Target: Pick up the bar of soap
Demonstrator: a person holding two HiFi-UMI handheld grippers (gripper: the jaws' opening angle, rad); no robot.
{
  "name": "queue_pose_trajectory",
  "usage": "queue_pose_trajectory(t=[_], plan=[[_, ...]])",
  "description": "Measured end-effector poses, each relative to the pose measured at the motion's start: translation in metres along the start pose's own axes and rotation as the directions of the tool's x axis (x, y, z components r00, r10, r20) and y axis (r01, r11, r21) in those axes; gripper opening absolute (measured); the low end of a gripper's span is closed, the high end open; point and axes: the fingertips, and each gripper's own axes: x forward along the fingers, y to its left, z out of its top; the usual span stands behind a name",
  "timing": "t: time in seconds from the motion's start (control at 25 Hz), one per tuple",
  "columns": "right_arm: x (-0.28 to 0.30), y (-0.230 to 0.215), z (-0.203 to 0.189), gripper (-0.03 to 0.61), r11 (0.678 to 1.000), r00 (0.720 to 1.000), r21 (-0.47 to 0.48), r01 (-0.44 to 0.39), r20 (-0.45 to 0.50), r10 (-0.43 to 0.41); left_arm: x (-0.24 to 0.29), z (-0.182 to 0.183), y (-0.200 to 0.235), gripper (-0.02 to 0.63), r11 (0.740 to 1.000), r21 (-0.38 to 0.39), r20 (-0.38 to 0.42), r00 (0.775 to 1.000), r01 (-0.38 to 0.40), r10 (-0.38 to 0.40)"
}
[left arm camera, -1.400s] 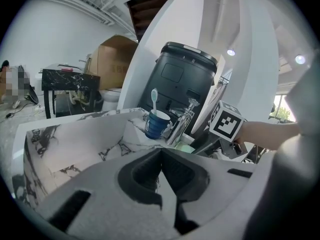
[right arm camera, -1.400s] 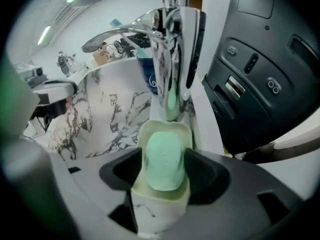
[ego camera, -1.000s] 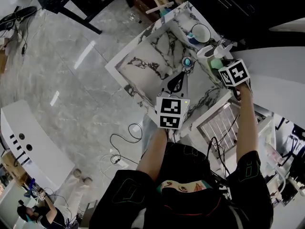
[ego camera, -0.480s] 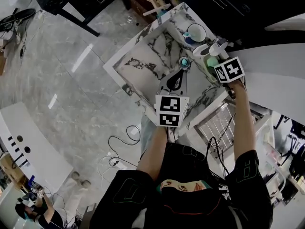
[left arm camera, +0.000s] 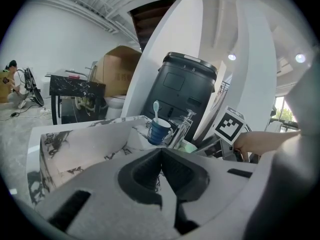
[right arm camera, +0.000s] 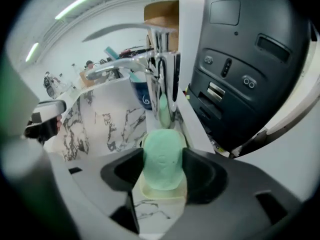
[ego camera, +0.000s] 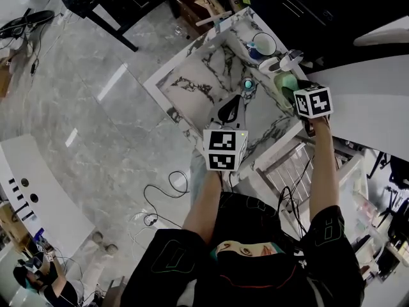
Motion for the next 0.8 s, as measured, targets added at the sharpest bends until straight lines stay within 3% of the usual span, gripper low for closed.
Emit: queue_pose_trajectory(t=[0.16,0.4,0.6,0.8], plan=[[-0.024,0.002,0.015,0.252,1.000,0.985,0.012,0.021,0.168,-0.023,-0.007,0.000,-0.005,0.008,1.000,0.001,0.024,1.000,-0.007,0.007],[-0.067,0.014,0.017,0.252,0.997,0.943,0.062,0.044,0.328,-0.062,-0.022,0.000,-0.019,0.008,1.000,-0.008,0.062,0.998,-0.015,0.016],[-0.107,0.026,0.012,0.252,0.993,0.889,0.110,0.037,0.451,-0.083,-0.035,-0.001,-0.037,0.008,1.000,-0.005,0.099,0.995,-0.014,0.014],[-0.151,0.042,0.011,0.252,0.989,0.804,0.151,0.006,0.587,-0.094,-0.049,0.012,-0.058,0.008,0.999,0.033,0.146,0.989,-0.007,0.002]])
